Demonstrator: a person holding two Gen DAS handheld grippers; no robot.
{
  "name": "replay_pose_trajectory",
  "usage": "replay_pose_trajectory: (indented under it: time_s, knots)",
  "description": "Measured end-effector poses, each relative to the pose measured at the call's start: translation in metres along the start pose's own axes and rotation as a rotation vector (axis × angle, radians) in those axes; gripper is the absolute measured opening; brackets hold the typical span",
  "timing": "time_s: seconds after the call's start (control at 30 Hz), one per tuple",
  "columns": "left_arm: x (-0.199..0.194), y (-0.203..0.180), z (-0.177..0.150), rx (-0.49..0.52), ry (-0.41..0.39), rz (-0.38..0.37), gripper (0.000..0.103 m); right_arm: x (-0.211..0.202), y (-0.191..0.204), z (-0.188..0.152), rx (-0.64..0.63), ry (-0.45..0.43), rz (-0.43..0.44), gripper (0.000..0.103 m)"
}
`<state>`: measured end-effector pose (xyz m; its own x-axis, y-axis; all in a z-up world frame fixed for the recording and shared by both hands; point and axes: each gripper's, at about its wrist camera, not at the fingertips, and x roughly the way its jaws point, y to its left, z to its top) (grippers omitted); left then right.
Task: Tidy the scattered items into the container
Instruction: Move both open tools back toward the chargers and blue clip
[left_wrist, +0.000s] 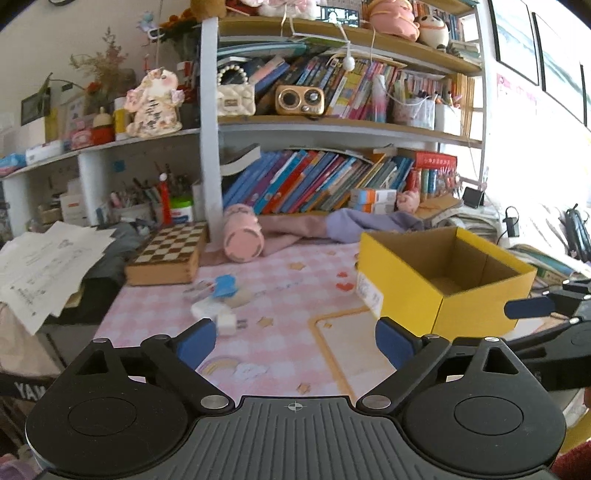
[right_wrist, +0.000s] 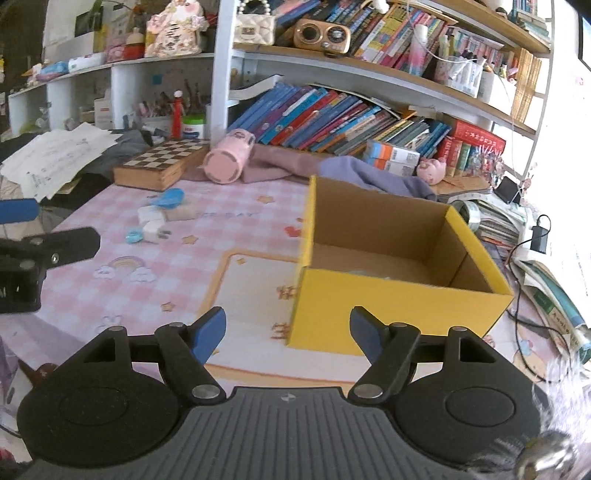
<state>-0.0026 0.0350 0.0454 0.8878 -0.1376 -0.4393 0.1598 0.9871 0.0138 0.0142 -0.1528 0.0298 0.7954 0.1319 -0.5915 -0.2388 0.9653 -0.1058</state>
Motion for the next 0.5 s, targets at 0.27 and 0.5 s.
replay_pose_trajectory:
  time_s: [0.27,0.5]
  knots:
    - [-0.014,0.020,-0.020,0.015,0.091,0.023,0.096,0.000,0.034,-0.006,-0.018,0.041,0.077,0.075]
    - [-0.018,0.038,-0.028,0.000,0.134,0.070,0.096,0.007,0.053,-0.001,-0.044,0.054,0.120,0.075]
